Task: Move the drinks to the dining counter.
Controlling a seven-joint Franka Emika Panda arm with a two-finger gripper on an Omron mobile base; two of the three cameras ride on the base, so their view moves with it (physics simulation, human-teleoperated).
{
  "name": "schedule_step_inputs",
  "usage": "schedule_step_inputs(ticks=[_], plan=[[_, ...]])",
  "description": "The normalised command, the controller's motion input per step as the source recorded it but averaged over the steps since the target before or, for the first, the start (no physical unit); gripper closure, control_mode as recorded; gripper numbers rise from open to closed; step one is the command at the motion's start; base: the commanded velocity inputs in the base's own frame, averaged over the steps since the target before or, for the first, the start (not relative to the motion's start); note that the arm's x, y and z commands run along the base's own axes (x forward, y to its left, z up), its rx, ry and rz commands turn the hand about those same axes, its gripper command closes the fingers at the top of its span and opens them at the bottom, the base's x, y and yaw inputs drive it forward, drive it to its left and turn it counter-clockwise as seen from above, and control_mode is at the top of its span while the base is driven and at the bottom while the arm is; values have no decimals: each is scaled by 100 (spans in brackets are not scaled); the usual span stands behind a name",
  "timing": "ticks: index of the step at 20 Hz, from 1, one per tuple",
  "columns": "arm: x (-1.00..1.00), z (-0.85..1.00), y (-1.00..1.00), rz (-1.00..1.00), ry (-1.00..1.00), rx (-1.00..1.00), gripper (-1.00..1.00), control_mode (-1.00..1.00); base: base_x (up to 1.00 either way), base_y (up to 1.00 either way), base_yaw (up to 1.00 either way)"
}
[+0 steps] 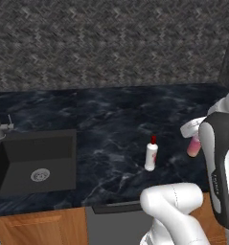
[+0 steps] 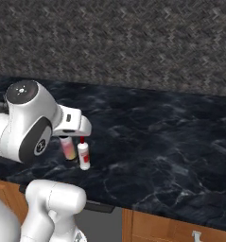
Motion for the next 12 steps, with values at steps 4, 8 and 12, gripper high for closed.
schedule_step_inputs(ticks=[4, 8, 12], plan=[[19, -25, -19, 0, 0, 0, 100, -100, 0, 0, 0], [1, -28, -32, 0, 0, 0, 100, -100, 0, 0, 0], [13, -28, -16, 0, 0, 0, 100, -100, 0, 0, 0]])
